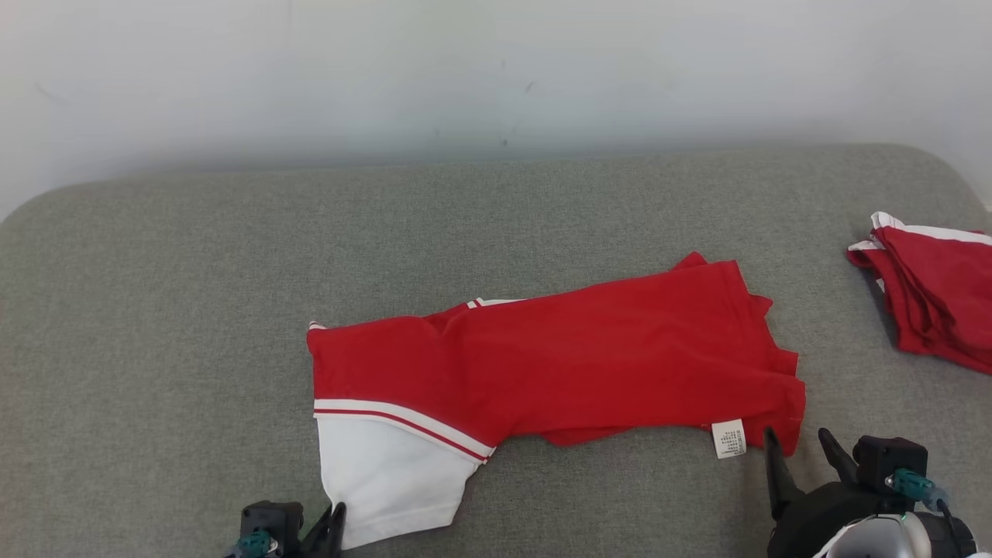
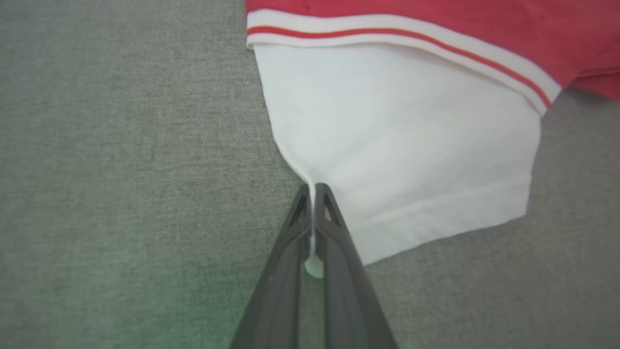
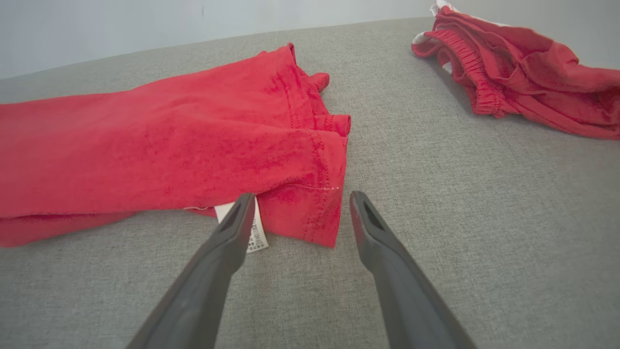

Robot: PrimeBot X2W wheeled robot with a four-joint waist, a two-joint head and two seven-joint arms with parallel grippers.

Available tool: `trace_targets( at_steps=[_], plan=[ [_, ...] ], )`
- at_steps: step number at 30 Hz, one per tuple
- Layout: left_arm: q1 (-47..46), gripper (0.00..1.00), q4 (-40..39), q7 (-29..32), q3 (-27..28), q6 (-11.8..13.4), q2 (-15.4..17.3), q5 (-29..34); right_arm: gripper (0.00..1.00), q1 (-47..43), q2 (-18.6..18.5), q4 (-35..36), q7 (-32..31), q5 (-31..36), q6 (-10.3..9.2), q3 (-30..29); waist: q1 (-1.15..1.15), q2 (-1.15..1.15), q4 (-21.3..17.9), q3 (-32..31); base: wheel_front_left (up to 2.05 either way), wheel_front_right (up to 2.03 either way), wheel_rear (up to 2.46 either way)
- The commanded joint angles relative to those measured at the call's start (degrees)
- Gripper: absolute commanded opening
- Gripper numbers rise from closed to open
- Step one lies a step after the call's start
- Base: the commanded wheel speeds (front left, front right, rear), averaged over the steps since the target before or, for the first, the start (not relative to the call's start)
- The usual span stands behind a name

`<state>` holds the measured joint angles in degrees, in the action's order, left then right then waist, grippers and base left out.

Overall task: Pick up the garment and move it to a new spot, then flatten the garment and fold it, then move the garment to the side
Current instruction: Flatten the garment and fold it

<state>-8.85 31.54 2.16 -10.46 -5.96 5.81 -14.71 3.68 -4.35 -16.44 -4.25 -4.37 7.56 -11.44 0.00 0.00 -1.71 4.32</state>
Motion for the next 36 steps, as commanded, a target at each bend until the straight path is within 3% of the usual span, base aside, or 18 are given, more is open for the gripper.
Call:
trace_targets(
  at_steps=[1,16,17,18,20,24,25,26,28,30,36],
  plan=[
    [0.0,0.0,0.0,-0.1,0.0,0.4,0.3,-0.7,1.0,1.3,-0.5,-0.6,-1.6,0.2,-0.12,-0.9,0.0,0.0,0.2,0.4,0.0,0.0,0.0],
    [-0.6,0.0,-1.2,0.1,-0.8,0.9,0.8,-0.9,0.99,6.7,-2.5,-5.8,-5.6,2.5,-0.12,-1.5,0.0,0.0,1.3,2.4,0.0,0.0,0.0],
    [-0.6,0.0,-1.3,0.1,-0.9,0.9,0.8,-0.9,0.95,6.9,-2.5,-6.1,-5.6,2.5,-0.13,-1.4,0.0,0.0,1.4,2.5,0.0,0.0,0.0],
    [-0.7,0.0,-1.4,0.1,-0.9,1.0,0.9,-0.9,0.82,7.0,-2.5,-6.2,-5.6,2.3,-0.13,-1.2,0.0,0.0,1.5,2.6,0.0,0.0,0.0],
    [-0.7,0.0,-1.5,0.1,-1.0,1.0,1.0,-1.1,0.67,6.9,-1.9,-6.1,-5.5,2.6,-0.13,-0.9,0.0,0.0,1.6,2.7,0.0,0.0,0.0],
    [-0.8,0.0,-1.6,0.2,-1.1,1.2,1.1,-1.3,0.55,6.4,-1.5,-6.3,-4.8,1.6,-0.13,-0.4,0.0,0.0,1.7,2.9,0.0,0.0,0.0],
    [-0.8,0.0,-1.6,0.2,-1.1,1.3,1.1,-1.4,0.46,6.3,-1.4,-6.3,-4.8,1.5,-0.13,-0.2,0.0,0.0,1.6,2.9,0.0,0.0,0.0],
    [-0.9,0.0,-1.6,0.2,-1.1,1.4,1.2,-1.4,0.44,6.2,-1.4,-6.1,-4.6,1.5,-0.13,-0.1,0.0,0.0,1.6,3.0,0.0,0.0,0.0],
    [-0.9,0.0,-1.7,0.1,-1.2,1.6,1.2,-1.5,0.27,6.2,-1.2,-5.9,-4.5,1.4,-0.13,0.2,0.0,0.0,1.5,3.0,0.0,0.0,0.0],
    [-0.9,0.0,-1.7,0.1,-1.3,1.5,1.2,-1.7,0.0,6.2,-1.4,-5.7,-4.3,1.3,-0.12,0.4,0.0,0.0,1.4,3.0,0.0,0.0,0.0],
    [-1.2,0.0,-2.5,-2.0,-1.1,1.6,1.1,-2.2,0.0,6.8,-2.0,-4.0,-3.0,0.7,-0.13,0.4,0.0,0.0,1.5,2.6,0.0,0.0,0.0]
  ],
)
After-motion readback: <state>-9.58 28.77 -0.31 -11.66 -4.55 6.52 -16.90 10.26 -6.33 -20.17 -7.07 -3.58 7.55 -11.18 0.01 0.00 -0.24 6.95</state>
